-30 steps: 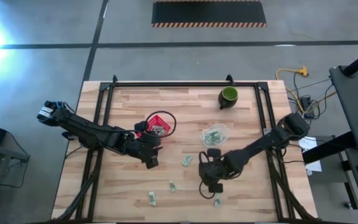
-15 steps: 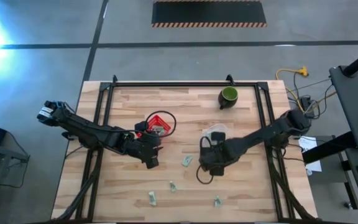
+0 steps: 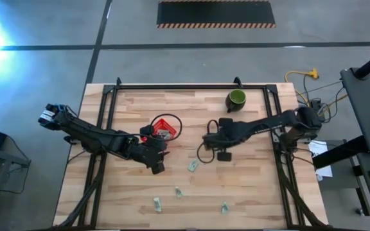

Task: Pick and place items into bin
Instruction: Put the stevia packet into the transparent bin, then put the stevia packet into the red bin

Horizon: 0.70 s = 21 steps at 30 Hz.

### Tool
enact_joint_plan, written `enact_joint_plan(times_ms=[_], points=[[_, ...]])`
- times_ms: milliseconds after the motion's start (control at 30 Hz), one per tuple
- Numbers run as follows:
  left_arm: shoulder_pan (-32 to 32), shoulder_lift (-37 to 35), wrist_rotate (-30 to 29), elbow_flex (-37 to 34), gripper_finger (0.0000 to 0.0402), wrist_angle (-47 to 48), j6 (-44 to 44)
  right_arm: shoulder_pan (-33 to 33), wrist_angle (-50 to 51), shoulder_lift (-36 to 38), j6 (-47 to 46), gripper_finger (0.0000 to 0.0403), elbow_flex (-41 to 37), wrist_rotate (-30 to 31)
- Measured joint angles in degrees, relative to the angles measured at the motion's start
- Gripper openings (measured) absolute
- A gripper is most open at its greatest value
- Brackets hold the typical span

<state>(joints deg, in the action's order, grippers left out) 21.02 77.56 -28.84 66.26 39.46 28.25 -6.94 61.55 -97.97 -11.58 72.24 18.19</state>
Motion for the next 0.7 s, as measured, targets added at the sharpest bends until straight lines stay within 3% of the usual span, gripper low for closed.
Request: enact_joint_plan(times_ms=[133,333,700], points=[[0.0,0.0,0.0,0.0,0.0125,-0.02,-0.04,2.65,1.09,0.0,1.56,0.0009,-1.62,-3.83],[0.02,0.0,-0.02,0.0,0.0125,0.0,-0.1,4.71,1.07,0.04,1.6,0.0016,-2.95,-4.65],[0.02,0.0,-0.02,0.0,0.0125,0.0,-0.43,5.24,1.52,0.44,0.46,0.0124,-2.95,-4.75]])
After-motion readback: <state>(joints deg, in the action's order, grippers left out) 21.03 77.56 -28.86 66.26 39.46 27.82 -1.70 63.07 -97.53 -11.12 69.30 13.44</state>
